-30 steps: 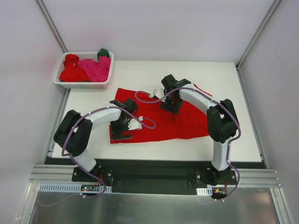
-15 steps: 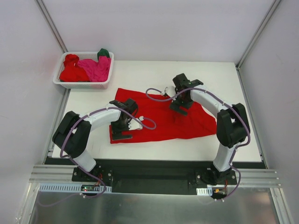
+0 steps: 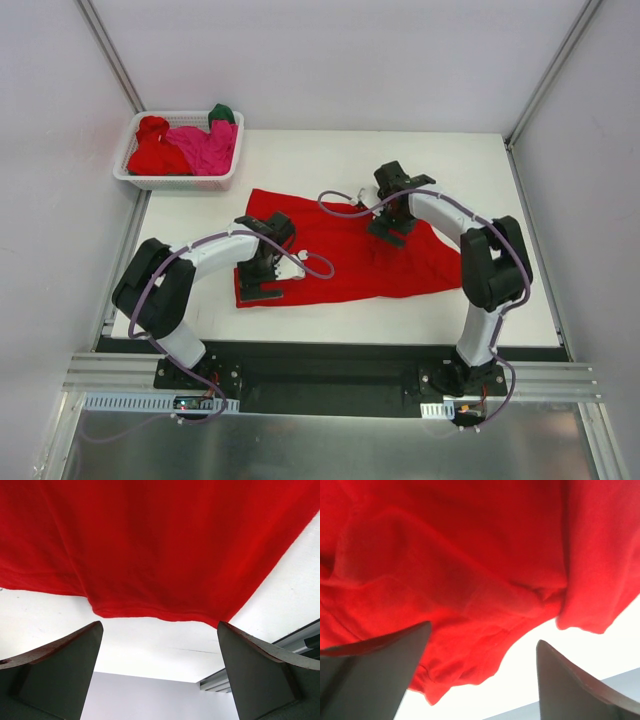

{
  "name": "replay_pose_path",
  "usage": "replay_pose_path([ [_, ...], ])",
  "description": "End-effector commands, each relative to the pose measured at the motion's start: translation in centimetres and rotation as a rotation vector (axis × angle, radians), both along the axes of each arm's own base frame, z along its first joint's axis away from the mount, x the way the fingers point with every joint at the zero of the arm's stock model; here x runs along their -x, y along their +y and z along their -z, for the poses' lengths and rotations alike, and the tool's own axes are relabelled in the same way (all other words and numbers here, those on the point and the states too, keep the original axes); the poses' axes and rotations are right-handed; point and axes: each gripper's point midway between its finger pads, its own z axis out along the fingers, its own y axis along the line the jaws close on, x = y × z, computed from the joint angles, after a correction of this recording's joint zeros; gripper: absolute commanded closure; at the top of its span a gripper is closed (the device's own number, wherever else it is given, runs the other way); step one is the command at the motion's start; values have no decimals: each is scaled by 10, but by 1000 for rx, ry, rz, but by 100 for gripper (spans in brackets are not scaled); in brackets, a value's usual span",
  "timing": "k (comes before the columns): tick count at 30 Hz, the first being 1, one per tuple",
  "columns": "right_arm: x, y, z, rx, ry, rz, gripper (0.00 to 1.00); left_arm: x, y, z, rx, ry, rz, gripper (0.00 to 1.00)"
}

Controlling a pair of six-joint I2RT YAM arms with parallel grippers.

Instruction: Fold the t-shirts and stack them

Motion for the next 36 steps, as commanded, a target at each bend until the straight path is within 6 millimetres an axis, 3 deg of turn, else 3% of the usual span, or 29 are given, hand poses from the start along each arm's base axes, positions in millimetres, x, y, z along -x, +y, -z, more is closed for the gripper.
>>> replay_pose_path([
  [1,-7,1,13,21,-8,-20,15,10,4,-5,-12,9,5,1],
  [5,-12,1,20,29,-25,-35,27,9,5,-5,-20,8,7,1],
  [10,-18,2,26,37,-29,-29,34,6,2,-7,-22,4,7,1],
  [14,-27,5,23,40,-62,-21,58,5,2,-6,-23,7,7,1],
  [17,-35,6,17,40,-87,-10,69,5,2,-5,-29,14,7,1],
  [20,-43,8,8,38,-117,-7,68,6,2,-4,-31,18,4,1],
  [23,-43,12,2,36,-116,-9,56,7,2,-3,-30,22,4,1],
  [28,-43,21,-11,19,-127,-14,56,5,0,-3,-27,22,2,1],
  [30,-42,25,-13,13,-130,-20,59,4,-2,-4,-23,19,4,1],
  [34,-46,25,-9,25,-130,-19,79,4,-2,-4,-25,17,5,1],
  [36,-48,27,-9,30,-140,-20,81,4,-2,-5,-26,13,7,1],
])
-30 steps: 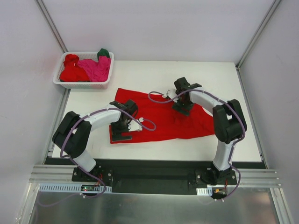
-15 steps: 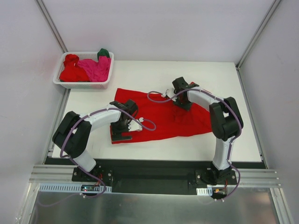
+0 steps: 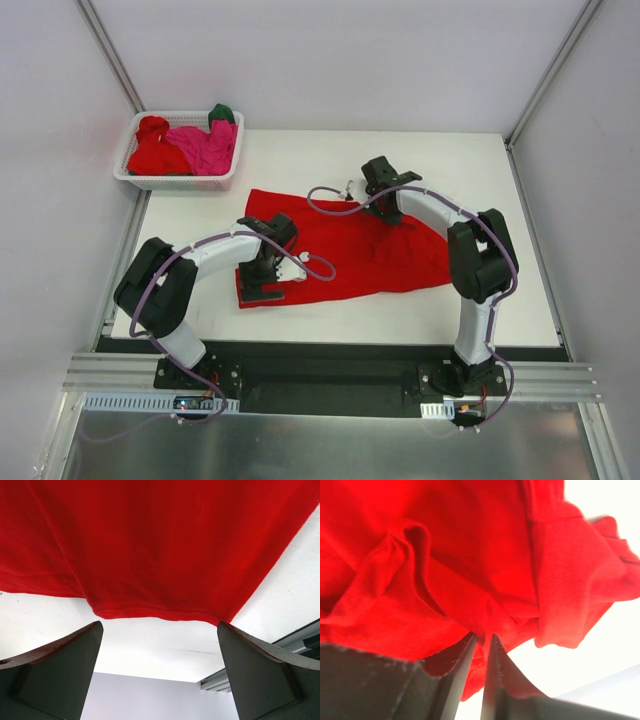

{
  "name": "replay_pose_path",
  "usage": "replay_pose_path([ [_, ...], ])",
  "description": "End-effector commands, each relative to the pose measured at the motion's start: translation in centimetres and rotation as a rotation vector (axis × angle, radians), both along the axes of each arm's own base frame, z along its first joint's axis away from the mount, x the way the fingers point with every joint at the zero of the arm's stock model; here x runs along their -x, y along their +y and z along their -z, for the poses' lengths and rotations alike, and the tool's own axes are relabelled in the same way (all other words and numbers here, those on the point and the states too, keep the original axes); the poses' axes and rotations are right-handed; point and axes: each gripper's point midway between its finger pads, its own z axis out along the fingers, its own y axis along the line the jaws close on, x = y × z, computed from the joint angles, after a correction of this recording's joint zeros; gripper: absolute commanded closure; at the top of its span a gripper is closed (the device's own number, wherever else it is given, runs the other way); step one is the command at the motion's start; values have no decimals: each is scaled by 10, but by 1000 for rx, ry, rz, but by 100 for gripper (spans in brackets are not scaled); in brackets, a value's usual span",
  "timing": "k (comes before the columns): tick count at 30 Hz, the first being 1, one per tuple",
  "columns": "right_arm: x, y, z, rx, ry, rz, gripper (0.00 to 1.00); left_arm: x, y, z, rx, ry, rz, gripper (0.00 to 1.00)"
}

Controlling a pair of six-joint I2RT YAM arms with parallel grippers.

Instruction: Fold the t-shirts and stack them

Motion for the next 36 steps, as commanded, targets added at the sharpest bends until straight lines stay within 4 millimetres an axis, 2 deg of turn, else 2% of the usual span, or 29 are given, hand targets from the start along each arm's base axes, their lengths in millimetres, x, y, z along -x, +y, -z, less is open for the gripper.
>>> replay_pose_path([
  [1,-10,3,-13,10,-45,22,82,1,0,-7,-17,1,-3,1],
  [8,-33,15,-23,-24,-157,38,82,6,1,-5,-20,12,-1,1],
  [11,-29,26,-32,-97,-146,53,80,4,-1,-5,-17,14,0,1],
  [14,-29,25,-55,-131,-191,62,71,-2,-6,-8,-6,-1,5,1],
  [15,-26,20,-58,-121,-206,54,70,-3,-7,-8,-4,-1,6,1],
  [16,-24,16,-75,-134,-247,53,69,-3,-8,-8,-2,-2,8,1],
  [17,-24,11,-84,-145,-269,61,68,-5,-11,-9,1,-5,11,1],
  [18,-20,6,-88,-144,-276,67,67,-5,-12,-9,3,-6,11,1],
  [19,-16,0,-107,-164,-314,75,66,-5,-14,-9,10,-5,8,1],
  [20,-11,-5,-110,-162,-315,79,65,-6,-16,-11,14,-8,9,1],
  [22,4,-15,-109,-136,-280,79,61,-6,-19,-12,18,-13,20,1],
  [25,41,-48,-96,-69,-146,105,54,-6,-22,-15,20,-27,34,1],
  [27,66,-67,-97,-50,-87,111,54,-7,-21,-18,18,-39,41,1],
  [29,91,-88,-84,-17,-21,119,53,-8,-20,-19,16,-46,43,1],
  [30,101,-94,-86,-14,-23,114,52,-8,-19,-19,12,-46,42,1],
  [31,111,-99,-82,-6,-4,115,45,-7,-19,-19,10,-46,40,1],
  [32,129,-105,-65,17,55,108,37,-4,-16,-17,4,-41,37,1],
  [34,146,-108,-57,2,77,101,26,0,-14,-14,-1,-32,31,1],
  [36,161,-111,-39,5,115,109,21,4,-7,-7,-17,-36,23,1],
])
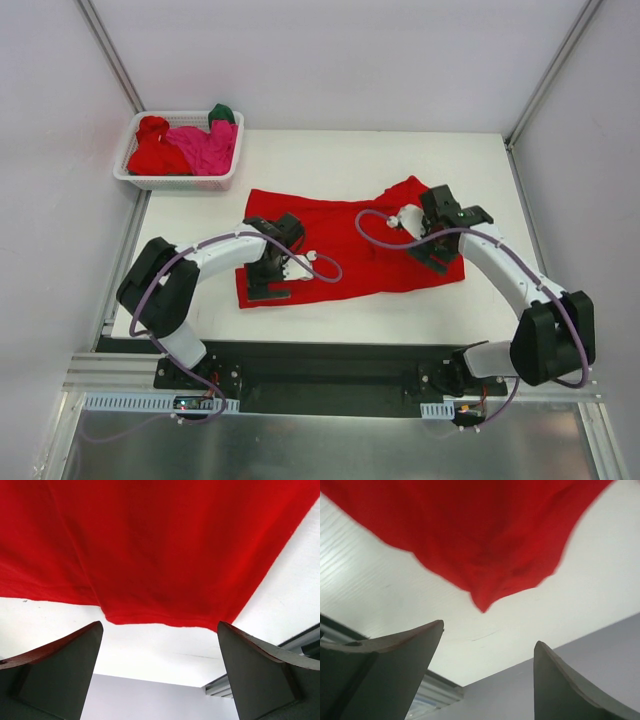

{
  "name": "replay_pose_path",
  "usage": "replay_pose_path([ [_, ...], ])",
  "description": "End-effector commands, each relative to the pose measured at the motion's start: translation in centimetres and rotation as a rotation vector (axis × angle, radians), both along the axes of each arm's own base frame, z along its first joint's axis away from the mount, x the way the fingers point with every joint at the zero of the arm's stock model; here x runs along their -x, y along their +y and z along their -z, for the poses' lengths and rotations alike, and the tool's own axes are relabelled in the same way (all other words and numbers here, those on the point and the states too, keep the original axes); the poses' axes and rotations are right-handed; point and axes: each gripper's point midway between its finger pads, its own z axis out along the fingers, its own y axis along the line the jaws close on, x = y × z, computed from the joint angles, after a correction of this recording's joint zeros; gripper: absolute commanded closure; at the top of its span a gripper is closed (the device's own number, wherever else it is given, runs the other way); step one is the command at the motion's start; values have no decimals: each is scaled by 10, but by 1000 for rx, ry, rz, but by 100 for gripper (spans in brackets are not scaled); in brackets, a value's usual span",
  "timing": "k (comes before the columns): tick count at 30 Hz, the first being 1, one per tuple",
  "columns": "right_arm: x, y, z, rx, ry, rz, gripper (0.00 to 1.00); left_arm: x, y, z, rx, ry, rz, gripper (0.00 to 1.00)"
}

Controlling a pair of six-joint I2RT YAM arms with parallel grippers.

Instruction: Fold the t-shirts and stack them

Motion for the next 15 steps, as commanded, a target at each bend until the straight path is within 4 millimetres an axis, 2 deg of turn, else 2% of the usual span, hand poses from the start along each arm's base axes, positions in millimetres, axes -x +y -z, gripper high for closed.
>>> replay_pose_path([
  [1,43,-6,26,-6,111,-24,18,6,17,1,-57,-44,-13,1],
  [5,46,-9,43,-31,143,31,17,-9,26,4,-33,-117,-119,1],
  [10,34,-22,48,-46,153,130,17,-41,58,3,-28,-169,-372,1],
  [12,31,-28,52,-40,165,151,17,-55,65,-3,-21,-211,-404,1],
  [15,30,-41,57,-30,191,195,18,-62,69,-7,-32,-250,-384,1],
])
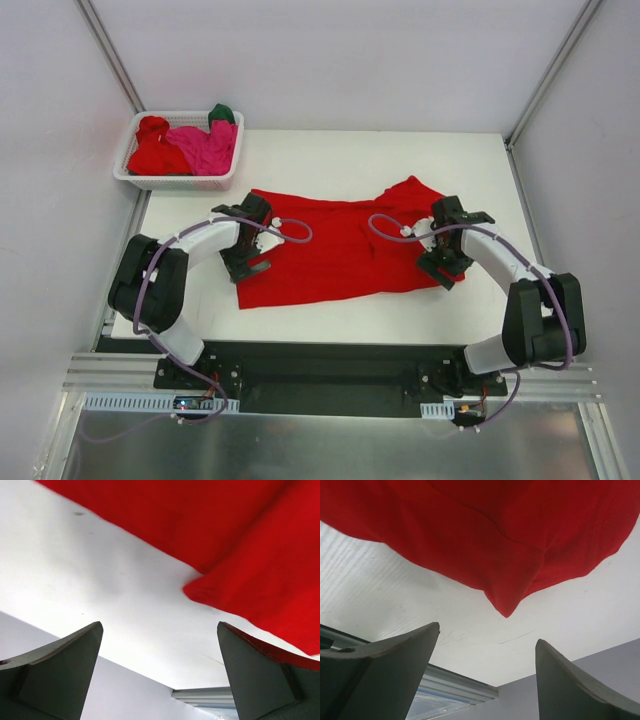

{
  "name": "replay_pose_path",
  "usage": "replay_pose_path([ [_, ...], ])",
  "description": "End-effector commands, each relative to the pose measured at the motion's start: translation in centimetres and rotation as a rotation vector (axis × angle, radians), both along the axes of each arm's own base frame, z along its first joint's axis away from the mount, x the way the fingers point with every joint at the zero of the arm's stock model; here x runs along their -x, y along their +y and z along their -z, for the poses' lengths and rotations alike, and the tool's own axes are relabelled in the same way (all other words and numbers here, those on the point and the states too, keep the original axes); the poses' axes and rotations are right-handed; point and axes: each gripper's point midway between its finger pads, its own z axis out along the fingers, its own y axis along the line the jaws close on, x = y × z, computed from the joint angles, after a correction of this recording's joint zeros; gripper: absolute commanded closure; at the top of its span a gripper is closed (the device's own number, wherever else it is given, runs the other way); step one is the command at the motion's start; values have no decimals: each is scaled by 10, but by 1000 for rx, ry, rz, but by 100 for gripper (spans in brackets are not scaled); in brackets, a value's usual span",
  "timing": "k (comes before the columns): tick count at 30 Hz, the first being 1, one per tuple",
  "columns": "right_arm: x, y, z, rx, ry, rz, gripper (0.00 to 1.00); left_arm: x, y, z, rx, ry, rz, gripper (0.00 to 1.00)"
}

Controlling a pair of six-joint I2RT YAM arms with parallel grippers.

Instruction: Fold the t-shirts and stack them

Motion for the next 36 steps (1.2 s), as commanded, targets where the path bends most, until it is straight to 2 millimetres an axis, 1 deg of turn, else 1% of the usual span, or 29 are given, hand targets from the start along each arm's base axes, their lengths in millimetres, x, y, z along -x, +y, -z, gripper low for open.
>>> replay_pose_path([
  [1,-13,-12,-2,-12,-17,78,18,-19,0,-12,-16,-80,-15,1],
  [6,-12,-16,5,-19,-12,106,18,-21,-1,-12,-33,-79,1,1],
  [9,-11,-15,6,-30,-12,121,19,-30,-10,-18,-7,-100,-5,1],
  [11,-11,-14,5,-37,-15,119,19,-29,-18,-19,7,-88,14,1],
  [13,-11,-14,3,-39,-11,119,18,-21,-30,-16,45,-41,41,1],
  [15,-12,-13,0,-39,-15,114,19,-8,-40,-15,54,7,62,1],
  [17,-14,-13,-3,-45,-21,112,19,7,-56,-16,86,49,100,1],
  [18,-15,-12,-4,-46,-21,110,19,12,-61,-19,98,47,116,1],
  [20,-17,-11,-5,-50,-20,117,19,23,-67,-19,106,70,143,1],
  [21,-17,-10,-6,-53,-15,118,19,34,-68,-19,106,99,155,1],
  [22,-19,-9,-7,-60,-21,125,19,38,-69,-17,117,116,157,1],
  [24,-20,-7,-8,-66,-19,125,19,44,-64,-15,107,133,159,1],
  [25,-20,-6,-8,-72,-19,130,19,49,-61,-10,98,149,160,1],
  [27,-19,-4,-8,-75,-10,124,18,52,-59,-7,99,166,161,1],
  [30,-18,-2,-9,-77,-7,114,18,52,-58,-3,103,181,145,1],
  [34,-14,1,-9,-84,-1,107,18,41,-52,-2,122,181,98,0],
  [36,-11,1,-8,-83,7,102,18,33,-54,-4,141,175,80,1],
])
